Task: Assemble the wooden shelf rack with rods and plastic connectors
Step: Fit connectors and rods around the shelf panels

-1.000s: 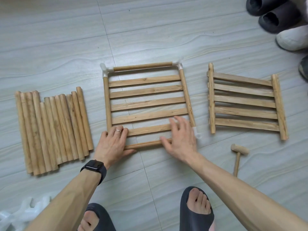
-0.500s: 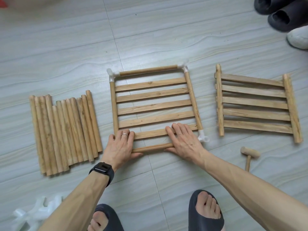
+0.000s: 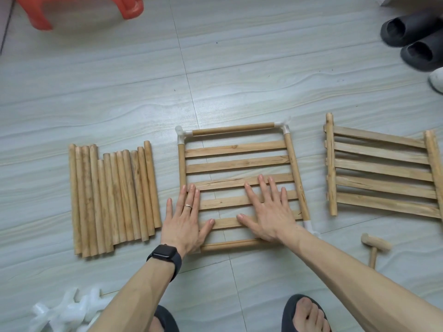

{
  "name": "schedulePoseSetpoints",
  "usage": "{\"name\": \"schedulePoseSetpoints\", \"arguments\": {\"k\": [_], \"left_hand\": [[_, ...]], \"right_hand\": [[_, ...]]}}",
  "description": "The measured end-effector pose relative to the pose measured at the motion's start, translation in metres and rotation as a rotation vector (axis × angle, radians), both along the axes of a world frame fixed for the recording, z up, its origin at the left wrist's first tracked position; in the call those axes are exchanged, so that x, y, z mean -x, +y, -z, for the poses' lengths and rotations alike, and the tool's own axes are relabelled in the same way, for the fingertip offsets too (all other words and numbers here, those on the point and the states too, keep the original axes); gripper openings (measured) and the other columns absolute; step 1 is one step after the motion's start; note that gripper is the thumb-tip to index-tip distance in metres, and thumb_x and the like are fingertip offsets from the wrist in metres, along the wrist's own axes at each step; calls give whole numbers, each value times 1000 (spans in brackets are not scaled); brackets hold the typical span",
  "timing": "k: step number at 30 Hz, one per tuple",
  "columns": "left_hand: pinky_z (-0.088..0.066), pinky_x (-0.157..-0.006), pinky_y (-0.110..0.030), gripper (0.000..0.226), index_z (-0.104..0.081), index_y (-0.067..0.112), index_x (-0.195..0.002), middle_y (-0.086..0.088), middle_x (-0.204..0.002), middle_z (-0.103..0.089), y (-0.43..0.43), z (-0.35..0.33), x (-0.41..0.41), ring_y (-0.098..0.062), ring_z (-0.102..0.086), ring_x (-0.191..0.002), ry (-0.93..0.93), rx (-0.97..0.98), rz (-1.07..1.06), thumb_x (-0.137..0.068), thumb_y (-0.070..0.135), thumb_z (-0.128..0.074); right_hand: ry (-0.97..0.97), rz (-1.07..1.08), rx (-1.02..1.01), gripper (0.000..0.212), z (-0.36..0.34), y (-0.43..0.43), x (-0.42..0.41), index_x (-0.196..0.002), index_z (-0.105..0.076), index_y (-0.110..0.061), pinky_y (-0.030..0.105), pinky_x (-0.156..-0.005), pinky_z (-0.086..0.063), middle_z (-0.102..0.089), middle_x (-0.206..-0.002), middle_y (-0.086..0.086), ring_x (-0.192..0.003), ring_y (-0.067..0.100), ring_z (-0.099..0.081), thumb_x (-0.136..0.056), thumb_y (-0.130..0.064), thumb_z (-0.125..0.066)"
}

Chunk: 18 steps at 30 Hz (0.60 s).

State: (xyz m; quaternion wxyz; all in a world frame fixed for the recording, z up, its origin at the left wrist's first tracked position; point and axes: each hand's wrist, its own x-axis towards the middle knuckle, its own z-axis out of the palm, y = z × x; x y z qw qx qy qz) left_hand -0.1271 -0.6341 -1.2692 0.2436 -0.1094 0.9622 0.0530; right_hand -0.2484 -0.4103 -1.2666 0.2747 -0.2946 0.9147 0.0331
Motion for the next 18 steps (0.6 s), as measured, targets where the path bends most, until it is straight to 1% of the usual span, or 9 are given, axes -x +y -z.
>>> {"name": "schedulePoseSetpoints", "arguments": {"k": [3,7,10,12,14,16,18], "left_hand": [[13,-122,-55,90,38,13,-147,-3,-155,45,0,3,1,-23,47,-140,-62,21,15,-92,74,1],[10,-121,-57,90,39,10,-146,-7,-152,49,5,5,4,-28,49,-138,-113,68,21,-93,73,2],[10,-120,-60,90,40,12,-145,-7,-151,50,6,1,9,-28,49,-136,-159,106,34,-93,74,1],[8,-120,-62,91,38,12,-146,-7,-153,46,5,-6,14,-28,46,-138,-185,117,41,-93,75,-1],[5,-120,-63,93,33,11,-149,-9,-158,40,6,-15,21,-31,40,-144,-181,118,40,-95,75,-5],[2,-121,-63,99,26,7,-154,-14,-163,29,9,-24,28,-35,31,-148,-167,128,50,-95,76,-14],[0,-121,-63,106,18,4,-157,-18,-166,17,12,-33,29,-39,21,-151,-178,118,68,-93,77,-27]], "right_hand": [[-37,-35,-73,91,7,4,-2,-149,37,-36,62,-119,16,56,-148,7,-138,33,50,-86,-87,-4],[-57,-43,-119,89,6,3,-2,-144,43,-36,63,-117,20,60,-144,7,-133,33,55,-84,-87,1],[-76,-37,-173,88,5,-2,2,-140,47,-36,64,-117,18,62,-142,8,-133,35,55,-84,-86,1],[-88,-45,-231,87,0,-7,7,-138,48,-36,65,-118,14,62,-141,8,-134,37,52,-85,-86,-1],[-85,-61,-278,87,-8,-13,13,-139,46,-35,65,-120,6,59,-144,10,-139,39,46,-87,-84,-4],[-60,-84,-292,89,-16,-17,15,-144,40,-32,65,-121,-4,51,-150,14,-144,42,38,-90,-82,-9],[-41,-115,-304,94,-26,-18,9,-151,33,-27,61,-121,-14,41,-156,18,-148,46,28,-92,-80,-15]]}}
